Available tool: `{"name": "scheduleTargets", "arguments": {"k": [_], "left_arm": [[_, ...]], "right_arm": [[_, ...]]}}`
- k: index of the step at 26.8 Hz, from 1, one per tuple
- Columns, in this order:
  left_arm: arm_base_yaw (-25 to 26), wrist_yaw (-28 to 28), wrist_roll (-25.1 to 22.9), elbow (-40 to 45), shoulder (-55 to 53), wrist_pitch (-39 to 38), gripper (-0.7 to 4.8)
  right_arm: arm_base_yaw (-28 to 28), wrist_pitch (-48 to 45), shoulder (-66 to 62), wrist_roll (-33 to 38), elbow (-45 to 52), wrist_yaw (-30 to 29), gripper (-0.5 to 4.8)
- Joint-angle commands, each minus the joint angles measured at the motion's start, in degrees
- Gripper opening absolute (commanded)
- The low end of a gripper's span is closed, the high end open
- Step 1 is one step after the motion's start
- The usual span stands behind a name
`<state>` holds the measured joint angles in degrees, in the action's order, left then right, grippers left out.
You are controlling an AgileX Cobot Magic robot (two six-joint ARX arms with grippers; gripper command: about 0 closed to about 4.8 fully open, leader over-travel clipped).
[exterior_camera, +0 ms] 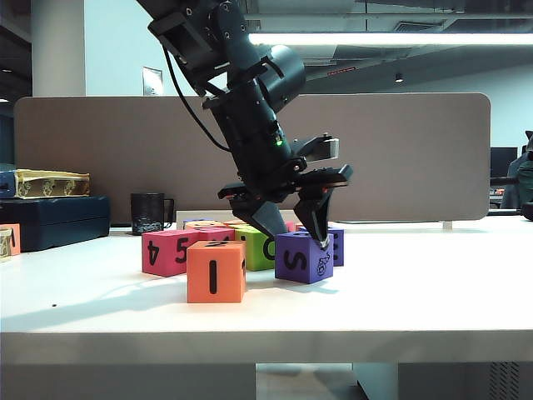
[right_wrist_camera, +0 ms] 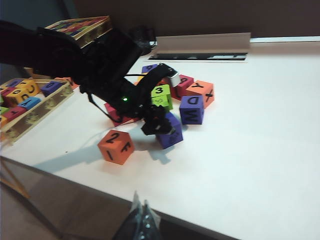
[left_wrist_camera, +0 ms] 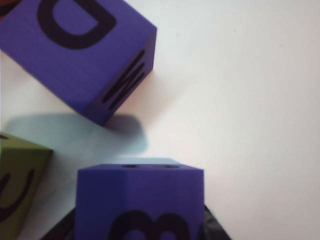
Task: Select the appropriate blocks from the scattered letter blocks on the table and arrange them in a row to spell out "23".
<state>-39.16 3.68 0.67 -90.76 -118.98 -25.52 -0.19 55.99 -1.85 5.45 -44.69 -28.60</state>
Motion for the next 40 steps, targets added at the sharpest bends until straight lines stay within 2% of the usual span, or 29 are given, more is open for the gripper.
{"name": "scheduleTargets", "arguments": {"k": [1, 4, 6, 9, 10, 15, 28, 29, 31, 34, 37, 40], "left_arm": [[-0.02, -0.04, -0.26, -1.16, -0.11, -1.07, 2.67], [-0.02, -0.11, -0.42, -4.76, -0.11, -3.19, 2.67], [-0.02, -1.62, -2.49, -8.17, -0.11, -5.38, 2.67], [0.15, -6.91, -6.60, -13.62, -0.09, -8.96, 2.67], [0.81, -10.45, -8.85, -16.37, -0.09, -10.86, 2.67], [4.07, -16.68, -10.10, -19.50, -0.09, -11.85, 2.67], [22.53, -15.80, -5.01, -19.96, -0.11, -16.33, 2.68], [23.63, -15.02, -4.42, -19.96, -0.13, -16.59, 2.69], [26.99, -9.25, -0.72, -19.96, -0.24, -17.25, 2.83], [28.57, -6.12, 0.59, -19.96, -0.24, -17.25, 3.04], [28.87, -5.99, 1.51, -19.96, -0.22, -17.25, 3.76], [28.76, -3.02, 1.90, -20.09, -0.17, -17.29, 3.82]], "right_arm": [[-0.04, -0.92, -0.15, -0.17, -0.11, 0.50, -0.01], [-0.04, -0.92, -0.15, -0.17, -0.11, 0.50, -0.01], [-0.04, -0.92, -0.15, -0.17, -0.11, 0.50, -0.01], [-0.04, -0.92, -0.15, -0.17, -0.11, 0.50, -0.01], [-0.04, -0.92, -0.15, -0.17, -0.11, 0.50, -0.01], [-0.04, -0.92, -0.15, -0.17, -0.11, 0.61, -0.01], [-0.04, -0.92, -0.15, -0.15, -0.11, 0.63, -0.01], [-0.04, -0.92, -0.15, -0.17, -0.11, 0.63, -0.01], [-0.04, -0.92, -0.15, -0.15, -0.11, 0.63, -0.01], [-0.04, -0.92, -0.15, -0.15, -0.11, 0.63, -0.01], [-0.04, -0.92, -0.15, -0.15, -0.11, 0.63, -0.01], [-0.04, -0.92, -0.15, -0.15, -0.11, 0.61, -0.01]]}}
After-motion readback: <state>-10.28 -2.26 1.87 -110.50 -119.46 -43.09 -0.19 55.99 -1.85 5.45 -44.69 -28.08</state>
